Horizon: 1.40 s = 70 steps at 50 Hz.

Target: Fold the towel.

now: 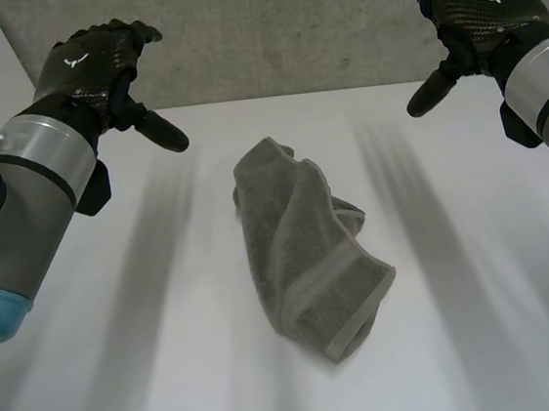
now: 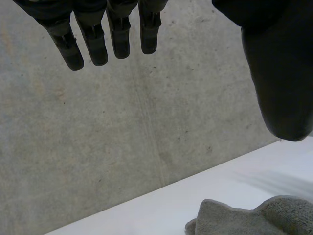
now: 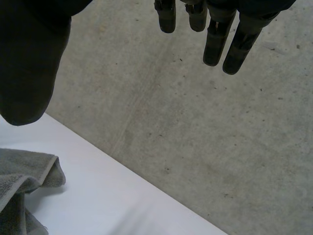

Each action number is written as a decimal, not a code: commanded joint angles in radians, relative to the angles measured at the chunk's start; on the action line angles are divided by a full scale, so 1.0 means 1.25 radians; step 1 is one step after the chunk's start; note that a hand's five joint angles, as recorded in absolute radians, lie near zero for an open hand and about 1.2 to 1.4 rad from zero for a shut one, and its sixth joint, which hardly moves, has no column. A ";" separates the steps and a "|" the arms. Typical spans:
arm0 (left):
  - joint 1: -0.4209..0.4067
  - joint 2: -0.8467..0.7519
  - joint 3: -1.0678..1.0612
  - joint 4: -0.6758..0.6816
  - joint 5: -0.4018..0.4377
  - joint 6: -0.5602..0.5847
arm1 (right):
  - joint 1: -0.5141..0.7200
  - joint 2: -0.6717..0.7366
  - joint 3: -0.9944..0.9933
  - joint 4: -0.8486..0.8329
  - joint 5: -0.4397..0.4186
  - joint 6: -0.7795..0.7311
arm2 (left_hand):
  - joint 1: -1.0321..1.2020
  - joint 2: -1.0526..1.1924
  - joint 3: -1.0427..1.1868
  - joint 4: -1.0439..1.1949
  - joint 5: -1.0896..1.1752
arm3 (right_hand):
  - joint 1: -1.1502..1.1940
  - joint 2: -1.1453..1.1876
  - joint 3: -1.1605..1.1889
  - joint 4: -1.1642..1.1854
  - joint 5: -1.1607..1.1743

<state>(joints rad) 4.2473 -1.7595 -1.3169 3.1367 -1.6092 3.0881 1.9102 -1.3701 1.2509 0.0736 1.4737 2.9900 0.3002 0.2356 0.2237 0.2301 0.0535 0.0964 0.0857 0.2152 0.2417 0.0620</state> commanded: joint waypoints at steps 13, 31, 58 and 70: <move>0.075 0.015 0.009 -0.002 0.009 -0.004 | -0.063 0.000 -0.007 0.002 0.015 -0.003 | -0.100 -0.048 -0.039 -0.044 -0.042 | -0.077 -0.069 -0.033 -0.054 -0.050; 0.081 0.003 0.010 -0.023 0.049 -0.005 | -0.073 0.001 -0.007 0.025 -0.024 -0.006 | -0.095 -0.044 -0.039 -0.044 -0.037 | -0.077 -0.069 -0.033 -0.054 -0.050; 0.085 -0.001 0.009 -0.023 0.049 -0.004 | -0.076 0.001 -0.010 0.023 -0.022 -0.001 | -0.098 -0.046 -0.039 -0.044 -0.040 | -0.077 -0.069 -0.033 -0.054 -0.050; 0.085 -0.078 0.007 -0.017 0.148 0.015 | -0.062 0.039 0.001 0.026 -0.038 0.146 | -0.088 -0.037 -0.039 -0.044 -0.030 | -0.077 -0.069 -0.033 -0.054 -0.050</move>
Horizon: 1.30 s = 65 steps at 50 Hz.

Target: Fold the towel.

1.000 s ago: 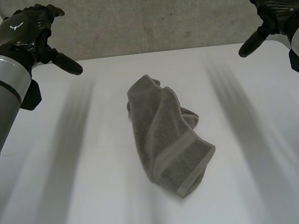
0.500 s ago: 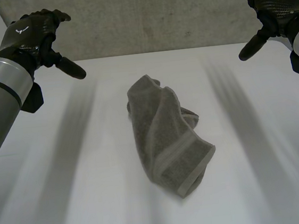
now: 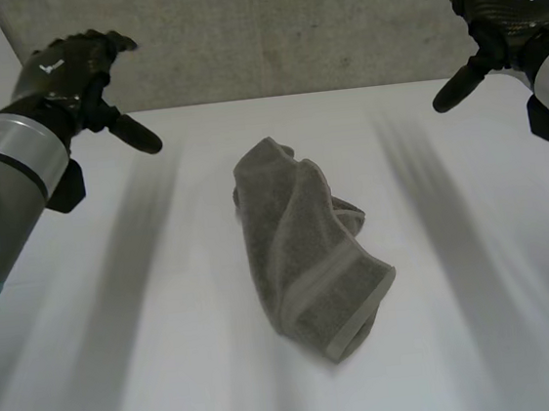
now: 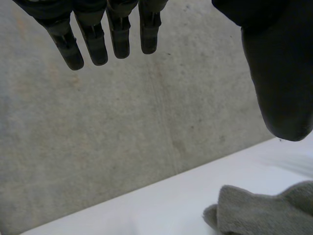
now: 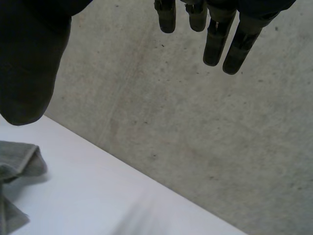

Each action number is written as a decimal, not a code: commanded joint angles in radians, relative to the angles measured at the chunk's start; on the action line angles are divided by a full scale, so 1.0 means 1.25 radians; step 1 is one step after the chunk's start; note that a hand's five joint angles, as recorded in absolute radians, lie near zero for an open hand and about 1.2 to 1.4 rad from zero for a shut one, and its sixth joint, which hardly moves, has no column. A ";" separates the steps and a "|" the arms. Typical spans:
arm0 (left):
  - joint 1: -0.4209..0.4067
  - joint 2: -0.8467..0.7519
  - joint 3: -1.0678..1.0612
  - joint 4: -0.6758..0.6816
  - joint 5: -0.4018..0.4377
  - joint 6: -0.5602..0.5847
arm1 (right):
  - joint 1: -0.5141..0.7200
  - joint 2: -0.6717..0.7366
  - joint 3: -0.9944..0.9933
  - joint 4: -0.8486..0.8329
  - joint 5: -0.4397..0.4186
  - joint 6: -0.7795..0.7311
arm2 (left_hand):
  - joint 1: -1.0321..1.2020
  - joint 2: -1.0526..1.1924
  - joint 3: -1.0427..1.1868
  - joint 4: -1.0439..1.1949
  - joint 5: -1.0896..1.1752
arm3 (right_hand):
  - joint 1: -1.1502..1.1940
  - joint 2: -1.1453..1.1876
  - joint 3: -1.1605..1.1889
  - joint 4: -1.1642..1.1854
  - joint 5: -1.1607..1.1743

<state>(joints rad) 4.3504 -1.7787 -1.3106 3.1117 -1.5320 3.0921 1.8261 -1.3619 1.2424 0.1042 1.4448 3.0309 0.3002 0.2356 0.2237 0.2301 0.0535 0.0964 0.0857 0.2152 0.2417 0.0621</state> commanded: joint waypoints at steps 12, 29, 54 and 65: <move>-0.004 -0.258 0.068 0.009 0.256 0.191 | 0.039 0.246 -0.001 0.001 -0.096 0.293 | -0.060 -0.008 -0.039 -0.044 -0.002 | -0.077 -0.069 -0.033 -0.054 -0.050; -0.011 -0.512 0.272 0.021 0.435 0.405 | 0.134 0.430 0.000 0.000 -0.093 0.296 | 0.015 0.067 -0.039 -0.044 0.073 | -0.061 -0.052 -0.033 -0.054 -0.050; -0.032 -0.518 0.272 0.089 0.494 0.405 | 0.142 0.367 -0.041 -0.016 -0.200 0.229 | 0.877 0.929 -0.039 -0.044 0.935 | 1.040 1.048 -0.033 -0.054 0.928; -0.026 -0.250 0.123 0.088 0.424 0.392 | 0.154 0.278 -0.207 0.159 -0.267 -0.127 | 0.877 0.929 -0.039 -0.044 0.935 | 1.040 1.048 -0.033 -0.054 0.928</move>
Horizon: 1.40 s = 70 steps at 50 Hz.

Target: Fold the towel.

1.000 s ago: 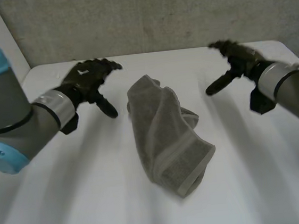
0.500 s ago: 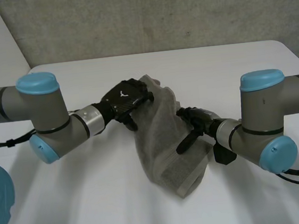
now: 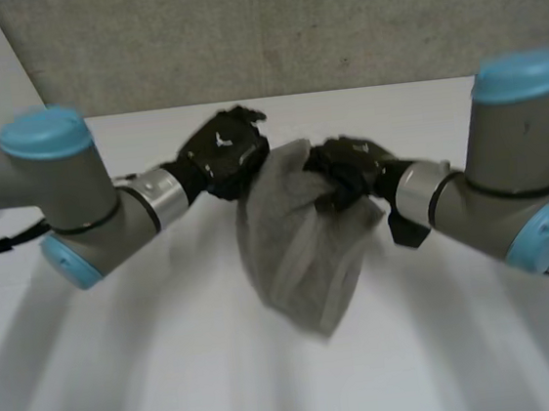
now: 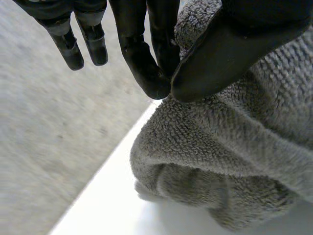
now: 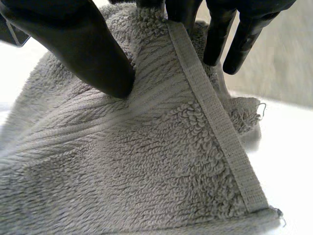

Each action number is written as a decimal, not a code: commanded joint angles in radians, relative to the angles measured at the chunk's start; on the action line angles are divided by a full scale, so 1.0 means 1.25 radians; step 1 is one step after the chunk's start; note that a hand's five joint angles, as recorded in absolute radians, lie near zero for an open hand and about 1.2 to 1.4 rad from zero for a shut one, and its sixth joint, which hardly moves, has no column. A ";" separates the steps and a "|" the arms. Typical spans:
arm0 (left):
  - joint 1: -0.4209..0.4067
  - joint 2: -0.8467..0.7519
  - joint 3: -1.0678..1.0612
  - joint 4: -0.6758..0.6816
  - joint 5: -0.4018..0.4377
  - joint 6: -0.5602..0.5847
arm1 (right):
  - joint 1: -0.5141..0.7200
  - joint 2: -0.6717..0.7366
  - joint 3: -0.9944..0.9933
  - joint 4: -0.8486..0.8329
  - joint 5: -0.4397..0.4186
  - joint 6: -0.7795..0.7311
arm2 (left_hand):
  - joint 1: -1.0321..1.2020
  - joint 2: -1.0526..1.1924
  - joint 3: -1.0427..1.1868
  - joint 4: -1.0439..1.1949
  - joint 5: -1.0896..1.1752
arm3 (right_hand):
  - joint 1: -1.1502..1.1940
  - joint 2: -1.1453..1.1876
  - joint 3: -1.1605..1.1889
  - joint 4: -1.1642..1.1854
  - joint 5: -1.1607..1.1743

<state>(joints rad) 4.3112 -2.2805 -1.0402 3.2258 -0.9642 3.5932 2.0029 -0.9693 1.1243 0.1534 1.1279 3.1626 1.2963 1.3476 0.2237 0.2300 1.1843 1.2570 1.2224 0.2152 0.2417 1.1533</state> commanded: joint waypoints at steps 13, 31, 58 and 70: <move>0.058 0.410 -0.388 -0.021 -0.184 -0.097 | 0.021 -0.104 -0.020 0.204 -0.014 -0.980 | 0.080 0.039 -0.039 -0.044 0.030 | 0.111 0.139 -0.033 -0.054 0.055; 0.035 0.365 -0.575 -0.017 -0.197 -0.229 | 0.069 -0.109 0.044 0.053 0.014 -0.839 | -0.796 -0.837 -0.039 -0.044 -0.846 | -1.006 -0.978 -0.033 -0.054 -0.923; 0.010 0.002 -0.063 -0.001 -0.095 -0.179 | -0.019 -0.164 0.196 -0.016 0.054 0.029 | -0.589 -0.630 -0.039 -0.044 -0.639 | -1.006 -0.978 -0.033 -0.054 -0.923; 0.028 -0.143 0.003 -0.021 -0.031 -0.079 | -0.012 -0.073 0.152 -0.026 0.125 -0.030 | -0.556 -0.597 -0.039 -0.044 -0.606 | -1.001 -0.973 -0.033 -0.054 -0.923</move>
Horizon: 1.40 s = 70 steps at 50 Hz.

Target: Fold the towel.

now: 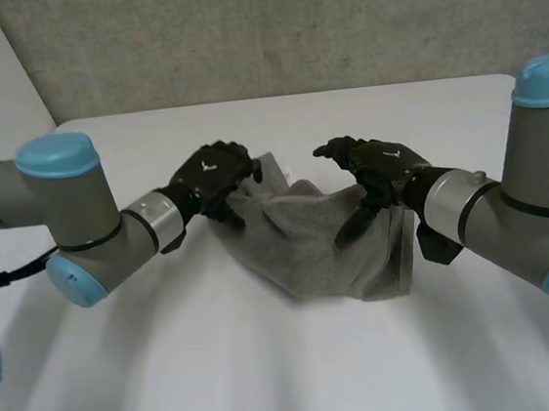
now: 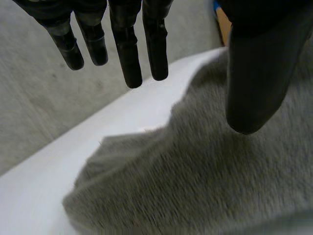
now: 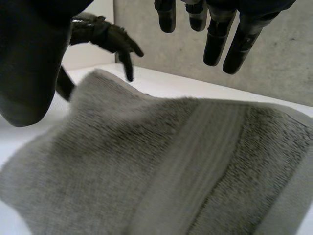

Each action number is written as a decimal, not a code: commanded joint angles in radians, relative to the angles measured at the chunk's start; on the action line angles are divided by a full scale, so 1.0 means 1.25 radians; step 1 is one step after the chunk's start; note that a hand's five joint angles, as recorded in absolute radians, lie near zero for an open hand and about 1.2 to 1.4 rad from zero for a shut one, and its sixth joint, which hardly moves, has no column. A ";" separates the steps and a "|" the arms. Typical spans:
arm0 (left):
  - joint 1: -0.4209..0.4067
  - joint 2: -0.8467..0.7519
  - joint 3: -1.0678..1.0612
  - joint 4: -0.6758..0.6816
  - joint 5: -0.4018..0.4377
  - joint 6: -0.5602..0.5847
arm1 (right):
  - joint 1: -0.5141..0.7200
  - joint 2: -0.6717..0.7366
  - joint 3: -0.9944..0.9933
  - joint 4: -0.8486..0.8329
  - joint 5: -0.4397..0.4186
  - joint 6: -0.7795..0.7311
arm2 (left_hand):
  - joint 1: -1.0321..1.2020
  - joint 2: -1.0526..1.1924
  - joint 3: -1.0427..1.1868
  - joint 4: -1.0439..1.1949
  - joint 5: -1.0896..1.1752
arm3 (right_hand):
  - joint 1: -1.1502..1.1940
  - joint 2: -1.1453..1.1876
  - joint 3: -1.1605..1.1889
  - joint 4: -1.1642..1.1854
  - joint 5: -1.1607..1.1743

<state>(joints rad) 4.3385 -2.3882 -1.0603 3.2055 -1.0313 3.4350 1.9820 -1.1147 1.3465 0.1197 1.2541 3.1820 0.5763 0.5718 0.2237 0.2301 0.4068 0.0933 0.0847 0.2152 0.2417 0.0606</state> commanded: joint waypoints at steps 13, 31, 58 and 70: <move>0.027 -0.081 0.036 -0.008 0.020 0.071 | 0.023 0.121 -0.037 0.007 0.015 -0.148 | 0.412 0.416 -0.039 -0.044 0.408 | 0.720 0.727 -0.033 -0.054 0.606; 0.019 0.246 -0.244 -0.055 0.010 0.044 | 0.013 -0.136 0.017 0.052 -0.126 -0.291 | 0.656 0.660 -0.039 -0.044 0.652 | 1.042 1.049 -0.033 -0.054 0.929; 0.011 0.595 -0.557 0.035 -0.068 -0.310 | -0.022 -0.138 0.015 -0.053 -0.143 -0.500 | 0.077 0.081 -0.039 -0.044 0.073 | 0.637 0.644 -0.033 -0.054 0.523; -0.048 0.460 -0.599 0.024 -0.068 -0.310 | -0.025 -0.031 0.033 -0.010 0.074 -0.505 | -0.194 -0.190 -0.039 -0.044 -0.198 | -0.075 -0.068 -0.033 -0.054 -0.048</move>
<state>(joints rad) 4.3017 -1.7707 -1.7914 3.2405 -1.1137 3.0471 1.9437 -1.1862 1.3833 0.0717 1.2208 2.5501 0.4312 0.3873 0.2238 0.2301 0.1767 0.2160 0.2812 0.2152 0.2417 0.0611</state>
